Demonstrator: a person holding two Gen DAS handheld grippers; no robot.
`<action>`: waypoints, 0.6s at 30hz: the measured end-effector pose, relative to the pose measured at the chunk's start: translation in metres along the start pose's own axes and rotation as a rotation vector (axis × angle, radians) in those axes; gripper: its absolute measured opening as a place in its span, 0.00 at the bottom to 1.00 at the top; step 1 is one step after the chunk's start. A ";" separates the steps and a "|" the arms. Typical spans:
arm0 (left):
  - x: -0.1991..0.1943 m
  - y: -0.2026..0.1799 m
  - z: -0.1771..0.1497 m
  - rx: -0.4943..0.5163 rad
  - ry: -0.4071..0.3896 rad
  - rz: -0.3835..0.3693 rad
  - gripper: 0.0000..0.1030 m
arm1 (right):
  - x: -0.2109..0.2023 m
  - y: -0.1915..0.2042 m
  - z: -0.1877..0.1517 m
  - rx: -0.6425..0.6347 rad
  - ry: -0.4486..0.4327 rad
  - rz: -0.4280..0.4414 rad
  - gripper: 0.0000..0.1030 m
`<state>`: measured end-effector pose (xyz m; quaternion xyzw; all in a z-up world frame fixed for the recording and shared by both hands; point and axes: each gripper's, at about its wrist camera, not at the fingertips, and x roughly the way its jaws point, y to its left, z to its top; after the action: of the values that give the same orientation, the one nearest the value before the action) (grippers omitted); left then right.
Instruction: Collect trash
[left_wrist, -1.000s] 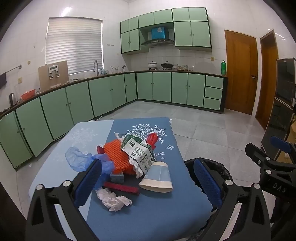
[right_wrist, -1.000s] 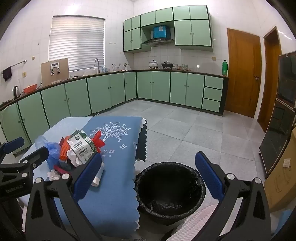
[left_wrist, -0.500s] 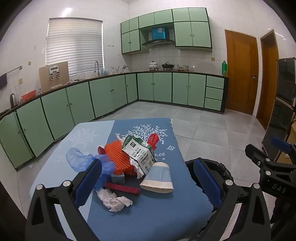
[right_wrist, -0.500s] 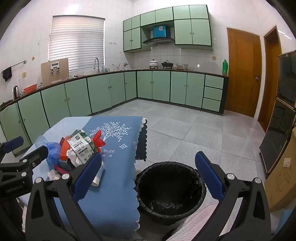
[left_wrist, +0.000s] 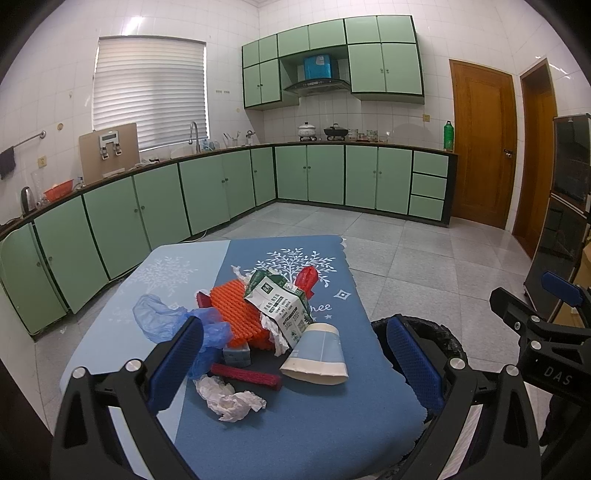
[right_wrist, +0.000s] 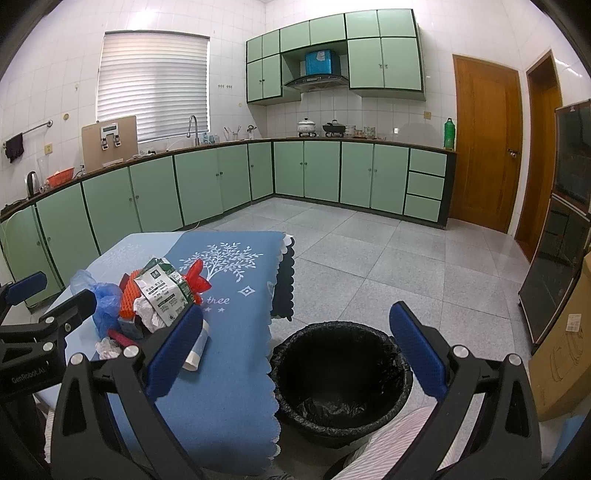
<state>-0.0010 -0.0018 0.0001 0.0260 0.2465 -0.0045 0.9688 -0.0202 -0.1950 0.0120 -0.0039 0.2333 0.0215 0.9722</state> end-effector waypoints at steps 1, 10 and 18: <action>0.000 0.000 0.000 0.000 -0.001 0.000 0.94 | 0.000 0.000 0.000 0.000 0.000 0.000 0.95; 0.000 0.002 0.003 0.001 0.001 0.001 0.94 | 0.001 0.000 0.000 0.001 0.001 0.000 0.95; 0.001 0.003 0.002 0.003 0.003 0.000 0.94 | 0.004 0.002 -0.006 0.003 0.003 0.001 0.95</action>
<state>0.0006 0.0013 0.0018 0.0274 0.2479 -0.0049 0.9684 -0.0193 -0.1931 0.0050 -0.0026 0.2349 0.0214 0.9718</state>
